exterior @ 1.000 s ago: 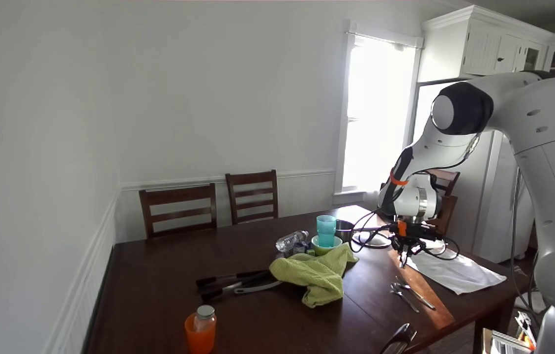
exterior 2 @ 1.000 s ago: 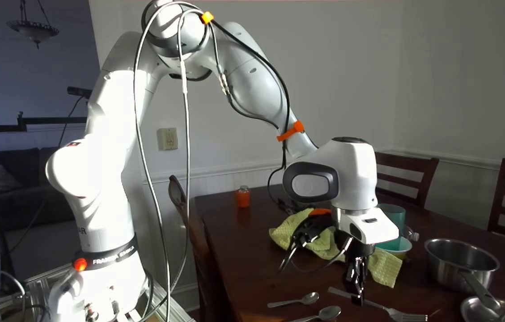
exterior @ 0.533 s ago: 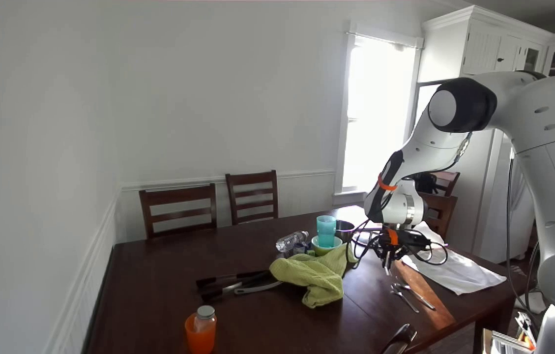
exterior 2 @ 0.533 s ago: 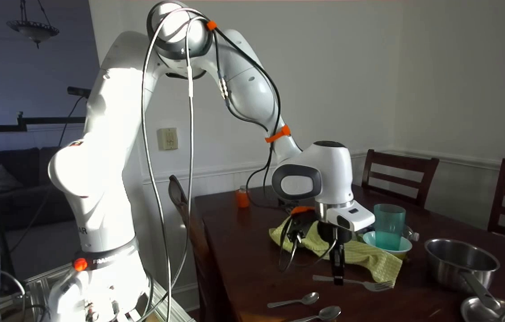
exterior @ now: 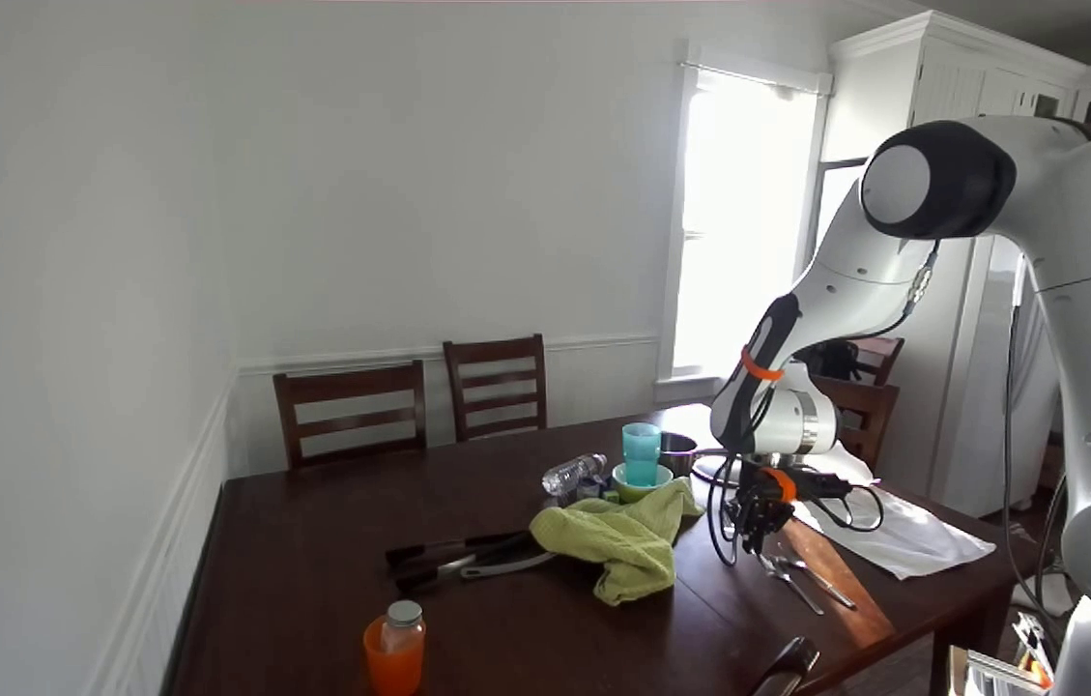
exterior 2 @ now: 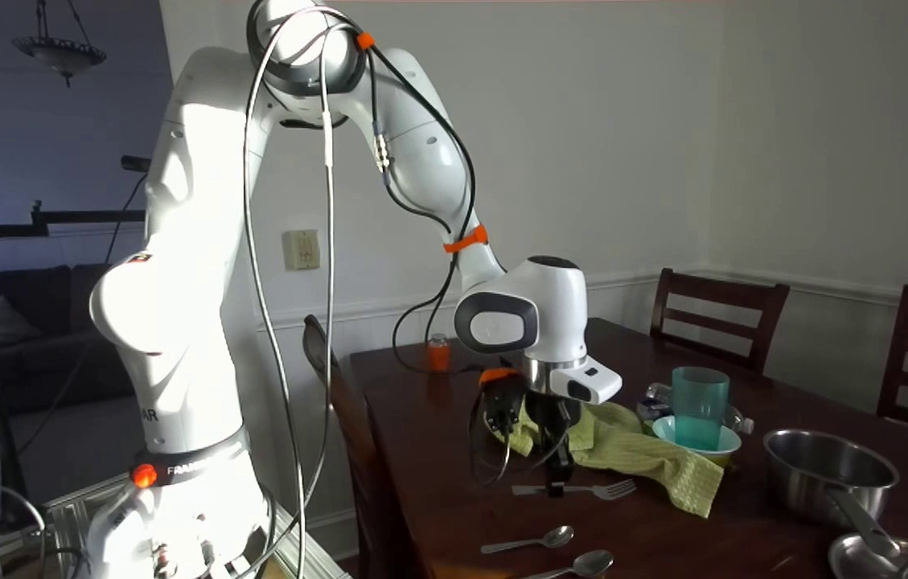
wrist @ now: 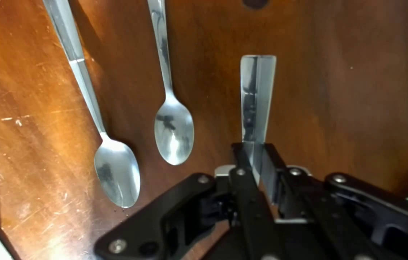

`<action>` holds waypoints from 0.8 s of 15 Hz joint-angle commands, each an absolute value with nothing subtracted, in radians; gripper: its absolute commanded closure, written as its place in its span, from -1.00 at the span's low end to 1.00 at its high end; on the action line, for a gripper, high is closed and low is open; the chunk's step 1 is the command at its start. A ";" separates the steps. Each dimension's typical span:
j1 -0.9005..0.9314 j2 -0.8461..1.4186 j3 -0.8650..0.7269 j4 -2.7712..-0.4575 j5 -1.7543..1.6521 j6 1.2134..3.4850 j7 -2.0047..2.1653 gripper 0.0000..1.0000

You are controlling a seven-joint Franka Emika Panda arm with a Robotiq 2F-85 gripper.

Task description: Move the fork and two spoons to the left, putting the smaller spoon at the center, the fork on the left and other spoon on the right in a vertical position

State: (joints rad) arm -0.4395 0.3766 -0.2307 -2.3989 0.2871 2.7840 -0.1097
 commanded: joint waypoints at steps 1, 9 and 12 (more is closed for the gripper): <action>-0.455 0.300 -0.218 -2.497 0.255 2.814 -0.194 0.93; -0.479 0.289 -0.174 -2.561 0.283 2.807 -0.332 0.93; -0.486 0.314 -0.169 -2.563 0.276 2.834 -0.359 0.93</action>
